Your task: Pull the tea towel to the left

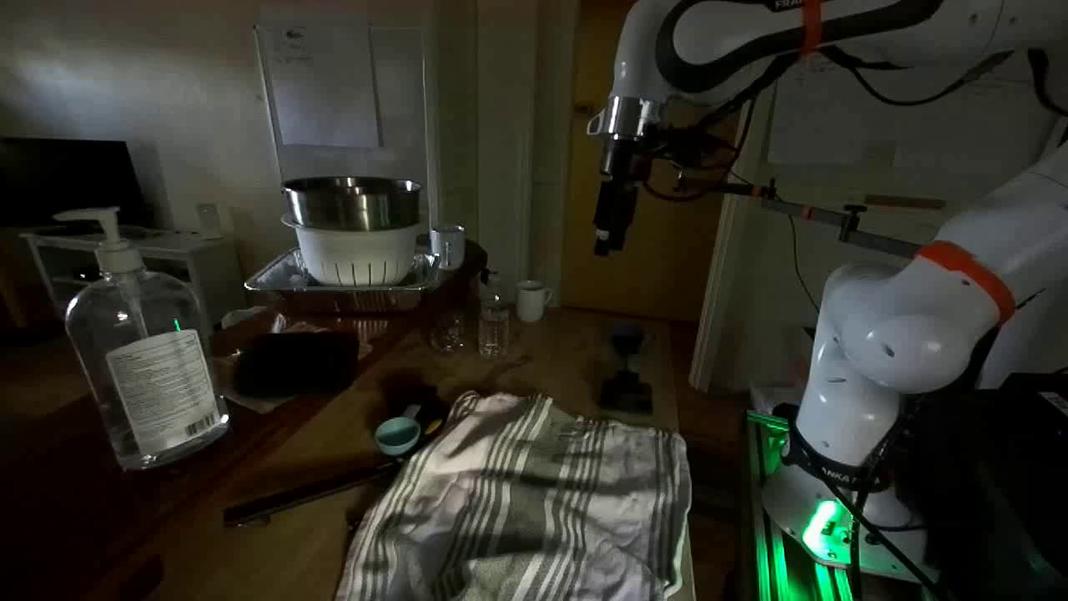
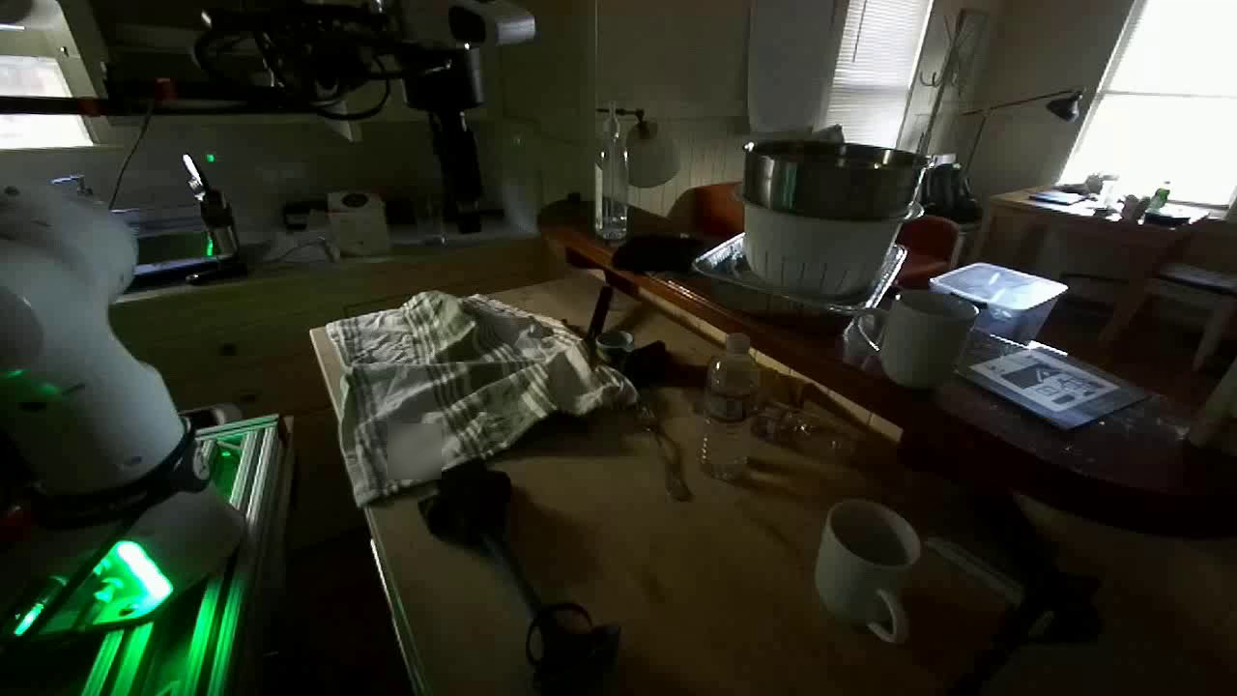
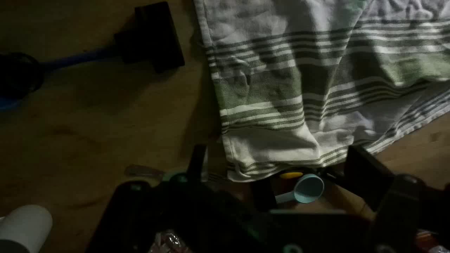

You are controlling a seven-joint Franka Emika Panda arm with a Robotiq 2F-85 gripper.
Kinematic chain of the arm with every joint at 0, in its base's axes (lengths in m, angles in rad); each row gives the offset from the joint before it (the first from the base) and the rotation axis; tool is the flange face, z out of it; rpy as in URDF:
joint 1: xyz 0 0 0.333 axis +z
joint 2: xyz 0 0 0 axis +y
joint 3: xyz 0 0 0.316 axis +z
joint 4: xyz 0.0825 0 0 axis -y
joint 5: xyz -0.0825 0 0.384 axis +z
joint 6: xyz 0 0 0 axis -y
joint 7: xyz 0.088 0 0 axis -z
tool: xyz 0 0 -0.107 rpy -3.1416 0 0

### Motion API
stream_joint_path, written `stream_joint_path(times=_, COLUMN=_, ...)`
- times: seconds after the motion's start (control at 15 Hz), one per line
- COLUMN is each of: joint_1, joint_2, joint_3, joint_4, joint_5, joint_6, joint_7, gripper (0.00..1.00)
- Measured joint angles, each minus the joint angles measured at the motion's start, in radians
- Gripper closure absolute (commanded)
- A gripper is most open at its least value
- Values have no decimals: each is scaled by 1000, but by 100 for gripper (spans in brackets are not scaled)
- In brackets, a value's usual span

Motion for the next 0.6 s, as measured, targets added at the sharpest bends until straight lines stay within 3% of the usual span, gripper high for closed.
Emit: stream_joint_path(times=0.6, joint_1=0, joint_2=13, joint_3=1, joint_4=-2, joint_5=3, joint_6=24, joint_7=-6, gripper=0)
